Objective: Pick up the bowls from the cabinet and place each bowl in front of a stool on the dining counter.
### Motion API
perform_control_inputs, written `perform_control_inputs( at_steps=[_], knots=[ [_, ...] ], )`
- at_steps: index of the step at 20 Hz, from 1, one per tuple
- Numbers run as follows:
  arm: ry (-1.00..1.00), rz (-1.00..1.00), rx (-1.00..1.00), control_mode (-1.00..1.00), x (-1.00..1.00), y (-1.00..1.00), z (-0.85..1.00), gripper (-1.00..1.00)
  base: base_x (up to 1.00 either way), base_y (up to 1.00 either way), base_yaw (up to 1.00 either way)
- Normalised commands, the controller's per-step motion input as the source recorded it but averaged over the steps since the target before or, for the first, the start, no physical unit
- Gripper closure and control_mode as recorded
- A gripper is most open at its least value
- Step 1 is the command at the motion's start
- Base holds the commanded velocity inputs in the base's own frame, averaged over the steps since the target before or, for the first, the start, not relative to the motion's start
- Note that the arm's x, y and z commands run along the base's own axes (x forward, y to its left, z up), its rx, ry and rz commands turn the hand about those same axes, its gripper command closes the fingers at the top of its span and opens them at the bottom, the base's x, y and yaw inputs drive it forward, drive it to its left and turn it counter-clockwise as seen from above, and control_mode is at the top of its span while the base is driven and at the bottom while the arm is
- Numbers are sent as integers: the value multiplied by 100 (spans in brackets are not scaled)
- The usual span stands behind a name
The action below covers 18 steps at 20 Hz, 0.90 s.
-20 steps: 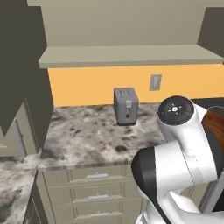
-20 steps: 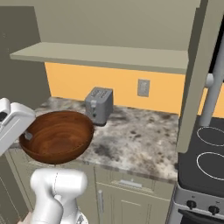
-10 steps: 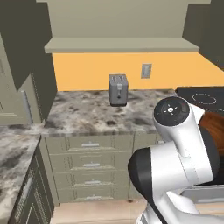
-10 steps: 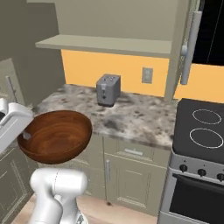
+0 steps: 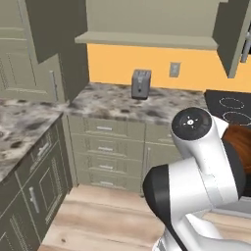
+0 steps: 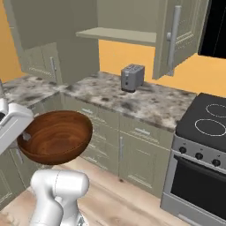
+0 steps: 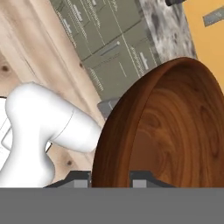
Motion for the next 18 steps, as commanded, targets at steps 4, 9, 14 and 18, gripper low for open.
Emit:
perform_control_inputs(
  at_steps=[4, 9, 14, 18],
  knots=[
    [0, 0, 0, 100, 0, 0, 0, 100, -99, -35, 51],
    [0, 0, 0, 100, 0, 0, 0, 100, -94, -27, 57],
    [0, 0, 0, 100, 0, 0, 0, 100, -99, 16, 43],
    [0, 0, 0, 100, 0, 0, 0, 100, -60, 100, 54]
  ],
)
